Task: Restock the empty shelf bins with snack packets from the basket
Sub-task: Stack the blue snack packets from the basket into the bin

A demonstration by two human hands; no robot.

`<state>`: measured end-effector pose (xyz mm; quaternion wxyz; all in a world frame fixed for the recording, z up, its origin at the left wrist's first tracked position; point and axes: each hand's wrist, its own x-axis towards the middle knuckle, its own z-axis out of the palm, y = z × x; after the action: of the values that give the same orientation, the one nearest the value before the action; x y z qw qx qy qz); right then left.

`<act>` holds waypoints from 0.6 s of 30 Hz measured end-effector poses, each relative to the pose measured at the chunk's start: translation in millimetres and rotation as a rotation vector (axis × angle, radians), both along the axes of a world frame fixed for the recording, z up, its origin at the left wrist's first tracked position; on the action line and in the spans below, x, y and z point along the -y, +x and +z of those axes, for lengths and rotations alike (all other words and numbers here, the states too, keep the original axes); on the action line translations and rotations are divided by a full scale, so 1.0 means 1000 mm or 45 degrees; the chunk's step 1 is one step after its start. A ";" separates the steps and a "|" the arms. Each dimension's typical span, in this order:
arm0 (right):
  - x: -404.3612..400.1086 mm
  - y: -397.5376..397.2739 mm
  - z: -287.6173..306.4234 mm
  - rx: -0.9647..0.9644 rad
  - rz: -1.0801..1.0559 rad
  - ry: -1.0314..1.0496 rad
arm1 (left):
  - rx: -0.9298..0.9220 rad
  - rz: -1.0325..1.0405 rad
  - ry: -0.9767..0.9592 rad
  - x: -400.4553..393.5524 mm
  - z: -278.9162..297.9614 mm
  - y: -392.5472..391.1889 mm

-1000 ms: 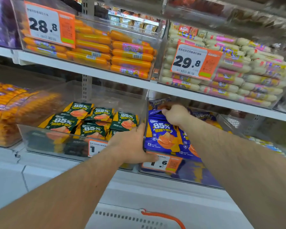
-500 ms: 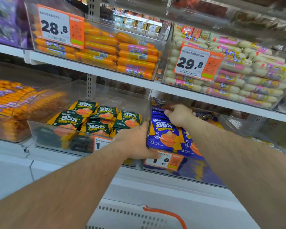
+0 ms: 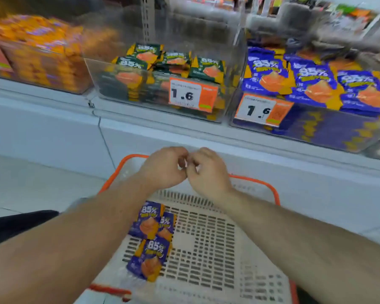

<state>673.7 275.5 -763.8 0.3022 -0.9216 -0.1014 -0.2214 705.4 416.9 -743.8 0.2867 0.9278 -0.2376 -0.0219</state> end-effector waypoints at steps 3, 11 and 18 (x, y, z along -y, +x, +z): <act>-0.022 -0.019 -0.076 -0.606 0.063 -0.130 | -0.300 0.000 0.215 -0.025 -0.040 -0.007; -0.053 -0.015 -0.173 -1.438 0.031 -0.014 | -0.746 0.072 0.600 -0.078 -0.124 -0.004; -0.093 0.026 -0.231 -1.110 0.101 -0.477 | -0.821 0.255 0.476 -0.096 -0.152 0.004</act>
<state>699.7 368.5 -995.2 0.1533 -0.9627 -0.0383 0.2197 709.2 513.2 -896.1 0.1732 0.9282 -0.0352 -0.3274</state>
